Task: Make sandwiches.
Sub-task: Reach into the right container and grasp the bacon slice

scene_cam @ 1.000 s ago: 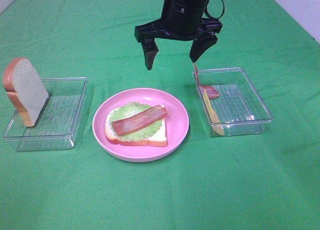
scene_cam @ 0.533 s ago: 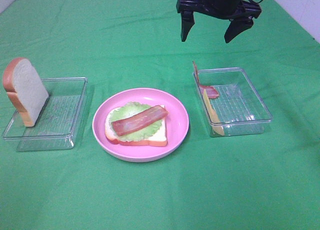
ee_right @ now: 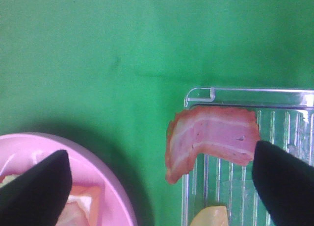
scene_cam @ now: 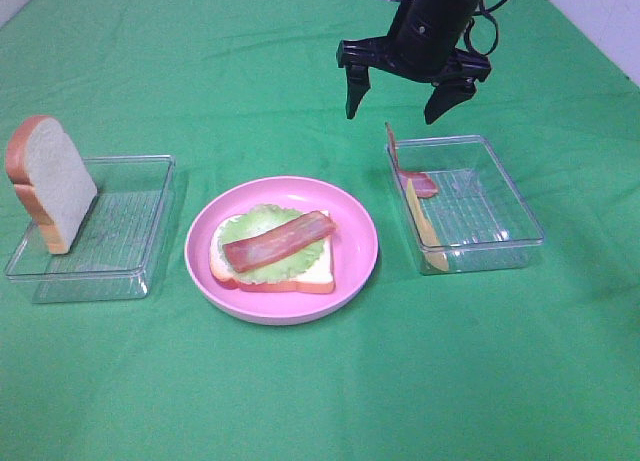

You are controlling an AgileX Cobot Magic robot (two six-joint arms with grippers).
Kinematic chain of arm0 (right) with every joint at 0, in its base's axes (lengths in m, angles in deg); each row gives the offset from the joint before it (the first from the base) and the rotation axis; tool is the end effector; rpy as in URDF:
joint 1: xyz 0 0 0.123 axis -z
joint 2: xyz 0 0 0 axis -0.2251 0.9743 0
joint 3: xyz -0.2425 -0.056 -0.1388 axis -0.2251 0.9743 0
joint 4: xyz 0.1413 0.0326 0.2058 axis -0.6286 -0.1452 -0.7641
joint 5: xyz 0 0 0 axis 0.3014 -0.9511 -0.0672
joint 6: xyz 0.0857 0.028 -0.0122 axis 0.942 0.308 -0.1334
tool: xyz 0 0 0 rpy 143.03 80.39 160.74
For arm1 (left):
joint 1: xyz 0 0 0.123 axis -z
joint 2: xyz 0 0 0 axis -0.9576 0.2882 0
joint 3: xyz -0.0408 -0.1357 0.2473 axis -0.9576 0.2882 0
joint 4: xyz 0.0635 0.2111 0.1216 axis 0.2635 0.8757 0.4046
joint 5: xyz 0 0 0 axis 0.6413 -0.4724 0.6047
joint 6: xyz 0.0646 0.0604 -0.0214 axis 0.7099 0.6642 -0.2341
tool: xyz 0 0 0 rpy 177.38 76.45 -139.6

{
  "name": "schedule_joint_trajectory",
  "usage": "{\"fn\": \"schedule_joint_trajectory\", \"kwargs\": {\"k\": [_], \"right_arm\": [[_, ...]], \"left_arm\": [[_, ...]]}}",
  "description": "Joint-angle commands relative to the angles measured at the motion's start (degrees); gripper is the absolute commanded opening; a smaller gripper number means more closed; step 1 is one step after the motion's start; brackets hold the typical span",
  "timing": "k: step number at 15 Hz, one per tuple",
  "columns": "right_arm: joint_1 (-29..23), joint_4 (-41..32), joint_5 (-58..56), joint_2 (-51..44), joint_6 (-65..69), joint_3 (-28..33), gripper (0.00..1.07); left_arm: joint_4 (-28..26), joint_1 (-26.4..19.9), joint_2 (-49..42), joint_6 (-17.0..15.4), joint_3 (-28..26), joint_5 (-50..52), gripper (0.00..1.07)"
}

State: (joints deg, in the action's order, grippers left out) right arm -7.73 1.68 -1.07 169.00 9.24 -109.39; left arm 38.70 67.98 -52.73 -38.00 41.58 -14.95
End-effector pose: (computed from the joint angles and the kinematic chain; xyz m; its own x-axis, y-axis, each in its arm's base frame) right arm 0.4674 0.1832 0.2013 -0.9331 -0.1060 -0.3436 -0.1636 0.9761 0.1431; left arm -0.0089 -0.0046 0.2798 -0.4601 -0.0451 -0.8867 -0.0562 0.9982 -0.0216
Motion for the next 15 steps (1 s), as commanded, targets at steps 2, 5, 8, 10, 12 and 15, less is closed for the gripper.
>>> {"fn": "schedule_joint_trajectory", "kwargs": {"k": [2,5,8,10,12,15], "right_arm": [[0.06,-0.11,0.4,1.66,-0.74,-0.29,0.92],[0.06,-0.06,0.8,2.64,-0.74,-0.29,0.92],[0.06,0.29,0.69,3.15,-0.74,-0.29,0.87],[0.06,0.69,0.69,3.15,-0.74,-0.29,0.86],[0.06,0.69,0.63,3.21,-0.74,-0.29,0.83],[0.06,0.74,0.4,3.5,-0.74,-0.29,0.8]], "left_arm": [[0.11,0.29,-0.8,-0.06,0.17,0.8,0.99],[0.11,0.29,-0.8,-0.06,0.17,0.8,0.99],[0.11,0.29,-0.8,-0.06,0.17,0.8,0.99],[0.11,0.29,-0.8,-0.06,0.17,0.8,0.99],[0.11,0.29,-0.8,-0.06,0.17,0.8,0.99],[0.11,0.29,-0.8,-0.06,0.17,0.8,0.99]]}}
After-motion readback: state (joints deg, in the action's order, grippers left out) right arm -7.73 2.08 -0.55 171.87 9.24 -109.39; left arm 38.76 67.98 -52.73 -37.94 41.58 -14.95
